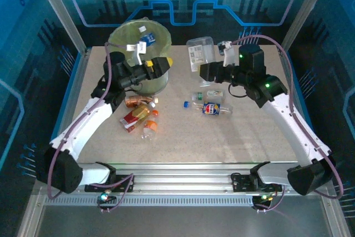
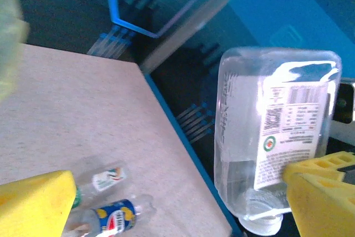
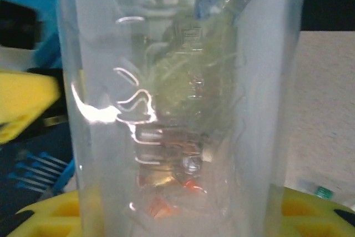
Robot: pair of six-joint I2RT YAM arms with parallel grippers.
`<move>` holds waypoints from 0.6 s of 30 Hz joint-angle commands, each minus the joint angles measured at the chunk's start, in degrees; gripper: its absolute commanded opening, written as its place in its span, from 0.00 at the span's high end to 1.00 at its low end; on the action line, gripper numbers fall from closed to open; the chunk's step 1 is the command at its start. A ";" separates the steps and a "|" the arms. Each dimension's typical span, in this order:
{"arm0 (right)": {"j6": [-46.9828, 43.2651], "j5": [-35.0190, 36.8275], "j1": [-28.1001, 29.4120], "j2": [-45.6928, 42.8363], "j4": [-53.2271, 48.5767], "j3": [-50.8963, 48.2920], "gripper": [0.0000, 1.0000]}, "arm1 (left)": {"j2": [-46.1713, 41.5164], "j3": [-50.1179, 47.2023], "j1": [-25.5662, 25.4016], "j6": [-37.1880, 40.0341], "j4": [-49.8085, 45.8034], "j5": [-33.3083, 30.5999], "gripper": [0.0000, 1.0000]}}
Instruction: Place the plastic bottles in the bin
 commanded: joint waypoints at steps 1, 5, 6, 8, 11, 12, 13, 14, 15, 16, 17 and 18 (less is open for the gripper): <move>2.33 -9.61 -0.65 -1.69 7.85 -1.50 0.70 | 2.14 3.60 -1.34 -3.43 10.22 9.81 0.01; 3.66 -14.45 -0.43 -1.59 10.37 -1.55 0.70 | 4.16 5.55 -2.10 -4.12 13.36 14.03 0.01; 3.96 -15.71 -0.23 -1.50 10.97 -1.60 0.70 | 4.55 5.90 -2.17 -4.23 13.99 14.86 0.01; 4.13 -17.48 0.19 -1.19 11.84 -1.37 0.70 | 5.17 6.50 -2.26 -4.86 15.84 16.18 0.01; 4.06 -19.42 0.96 -0.91 12.87 -1.28 0.70 | 5.93 7.18 -2.26 -6.25 19.13 18.01 0.01; 4.02 -20.06 1.24 -0.76 13.13 -1.17 0.70 | 6.20 7.44 -2.26 -6.83 20.24 18.57 0.01; 3.93 -20.61 1.63 -0.63 13.32 -1.01 0.70 | 6.52 7.84 -2.26 -7.39 21.35 19.14 0.01; 3.72 -21.09 1.92 -0.46 13.37 -0.79 0.70 | 6.84 8.23 -2.26 -7.88 22.28 19.75 0.01; 3.51 -21.60 2.22 -0.44 13.37 -0.57 0.70 | 7.19 8.59 -2.25 -8.48 23.43 20.55 0.01; 3.22 -22.03 2.56 -0.31 13.28 -0.35 0.70 | 7.58 9.02 -2.26 -9.27 24.90 21.16 0.01; 3.03 -22.16 2.82 -0.11 13.07 -0.22 0.70 | 7.93 9.33 -2.21 -10.01 26.07 21.68 0.01; 2.86 -22.39 3.09 -0.01 13.02 -0.04 0.70 | 8.29 9.73 -2.26 -10.82 27.24 22.30 0.01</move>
